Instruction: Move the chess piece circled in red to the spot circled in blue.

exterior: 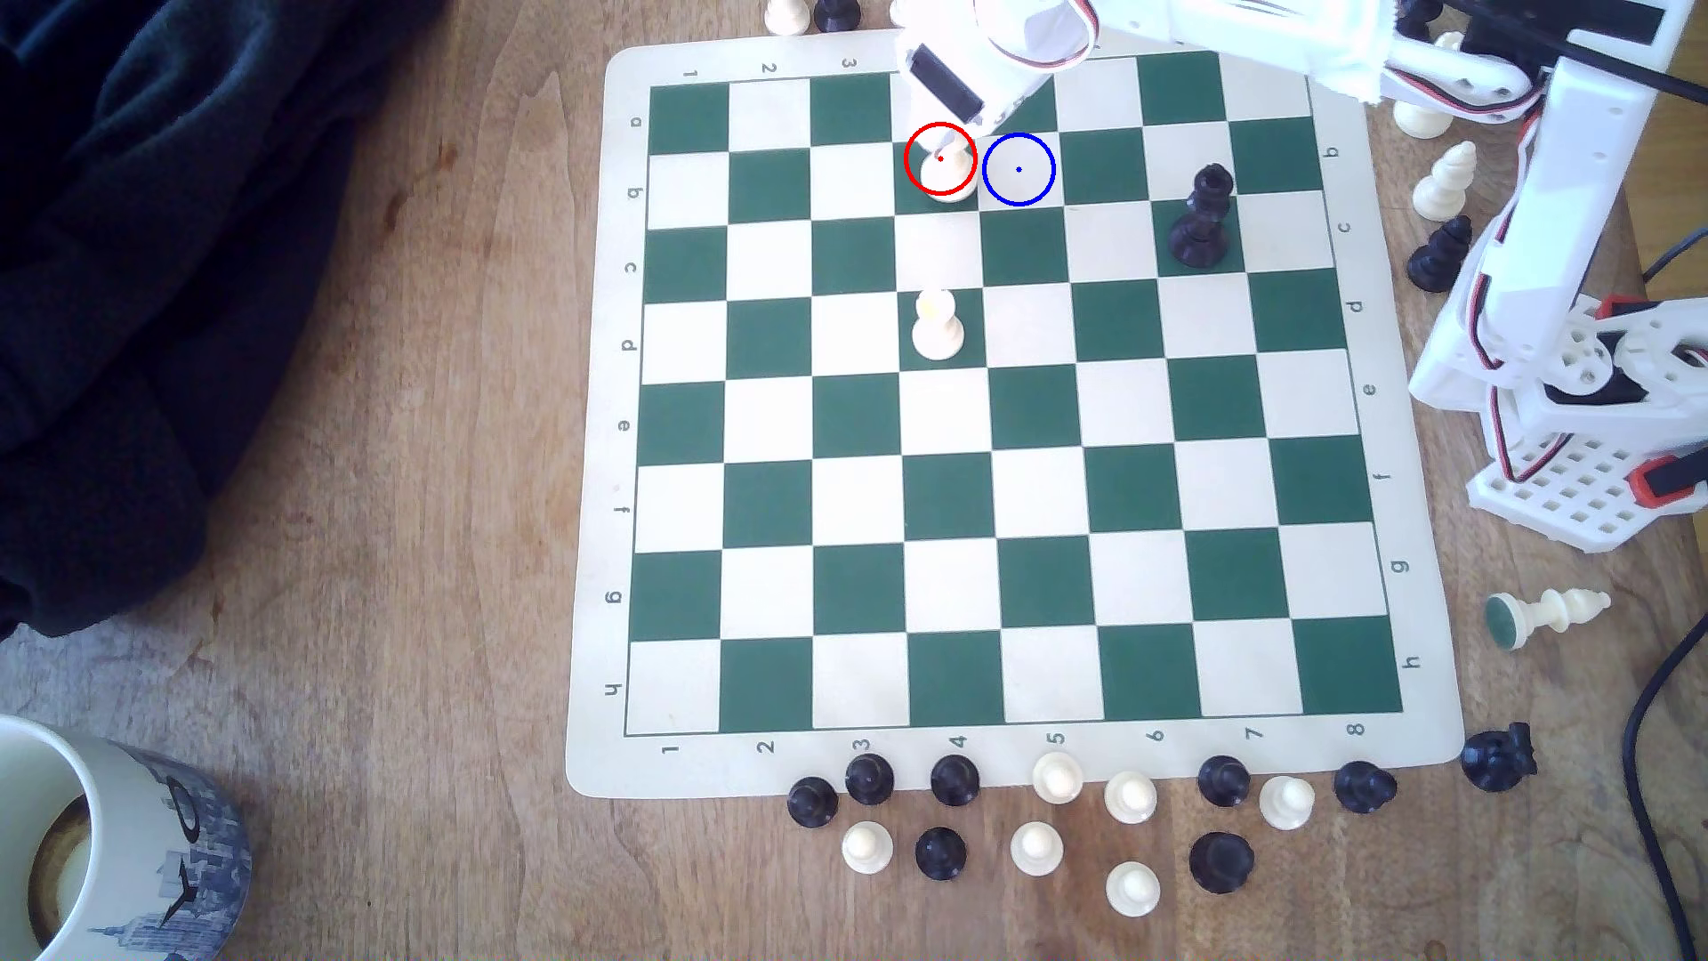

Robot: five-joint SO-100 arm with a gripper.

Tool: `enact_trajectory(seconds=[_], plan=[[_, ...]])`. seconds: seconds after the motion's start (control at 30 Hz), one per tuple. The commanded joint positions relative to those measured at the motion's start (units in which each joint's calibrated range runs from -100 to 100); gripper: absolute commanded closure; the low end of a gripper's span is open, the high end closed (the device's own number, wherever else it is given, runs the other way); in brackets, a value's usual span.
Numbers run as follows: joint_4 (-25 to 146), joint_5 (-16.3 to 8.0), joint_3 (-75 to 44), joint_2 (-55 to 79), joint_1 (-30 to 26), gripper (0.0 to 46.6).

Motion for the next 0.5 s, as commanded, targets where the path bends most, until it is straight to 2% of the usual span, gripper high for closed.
enact_trajectory(seconds=[0.0,0.47], plan=[[1.33,-0.24,-4.38,-10.35,0.34,40.0],[-3.18,1.22,12.57,-15.87,3.23,40.0]])
